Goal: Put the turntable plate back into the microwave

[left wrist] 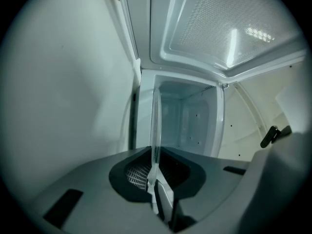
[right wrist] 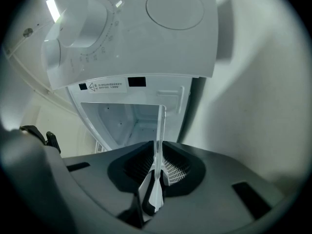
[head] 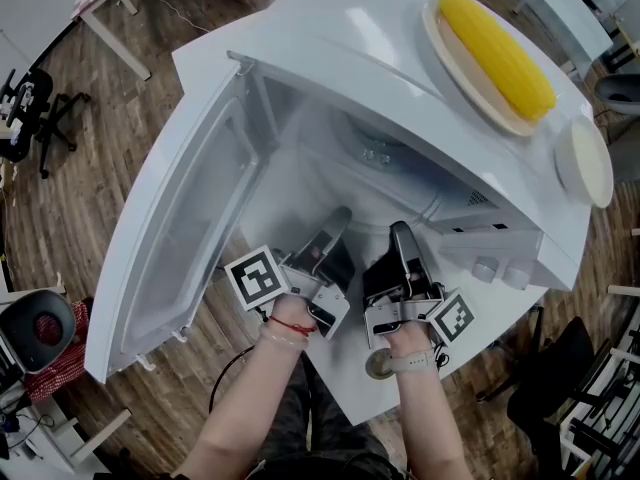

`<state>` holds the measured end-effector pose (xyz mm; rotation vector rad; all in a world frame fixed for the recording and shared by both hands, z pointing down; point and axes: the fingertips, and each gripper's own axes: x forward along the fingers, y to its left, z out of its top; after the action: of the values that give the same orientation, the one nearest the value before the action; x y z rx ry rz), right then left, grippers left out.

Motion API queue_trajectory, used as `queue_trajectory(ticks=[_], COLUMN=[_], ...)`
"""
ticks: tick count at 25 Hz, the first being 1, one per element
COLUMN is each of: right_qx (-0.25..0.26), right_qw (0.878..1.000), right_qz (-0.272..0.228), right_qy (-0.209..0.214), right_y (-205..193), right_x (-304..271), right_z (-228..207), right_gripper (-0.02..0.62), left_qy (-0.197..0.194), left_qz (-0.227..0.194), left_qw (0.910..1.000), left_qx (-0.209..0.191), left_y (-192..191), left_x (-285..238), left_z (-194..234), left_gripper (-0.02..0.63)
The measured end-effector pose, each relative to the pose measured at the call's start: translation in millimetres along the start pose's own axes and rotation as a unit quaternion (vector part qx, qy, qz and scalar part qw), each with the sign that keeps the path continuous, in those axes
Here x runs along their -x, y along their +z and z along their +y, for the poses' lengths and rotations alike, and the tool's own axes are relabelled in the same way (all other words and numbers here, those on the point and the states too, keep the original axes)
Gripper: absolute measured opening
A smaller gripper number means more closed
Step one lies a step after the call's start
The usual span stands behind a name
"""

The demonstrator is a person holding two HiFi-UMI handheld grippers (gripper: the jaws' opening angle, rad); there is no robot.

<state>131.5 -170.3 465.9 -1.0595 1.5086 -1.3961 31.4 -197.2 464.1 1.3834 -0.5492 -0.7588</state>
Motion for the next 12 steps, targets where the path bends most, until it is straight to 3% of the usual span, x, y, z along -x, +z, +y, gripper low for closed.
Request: queue_trajectory(ticks=[12], right_qx=[-0.003], right_qw=[1.000], right_qz=[0.028], right_qy=[0.015], right_y=[-14.5], right_x=[-5.0], right_z=[6.5], right_gripper=[0.055], left_qy=[0.004], left_qz=[-0.001], left_qw=[1.0000], left_qx=[-0.006], left_y=[6.3], left_x=[-19.0], left_z=[-1.7], left_gripper=[0.036])
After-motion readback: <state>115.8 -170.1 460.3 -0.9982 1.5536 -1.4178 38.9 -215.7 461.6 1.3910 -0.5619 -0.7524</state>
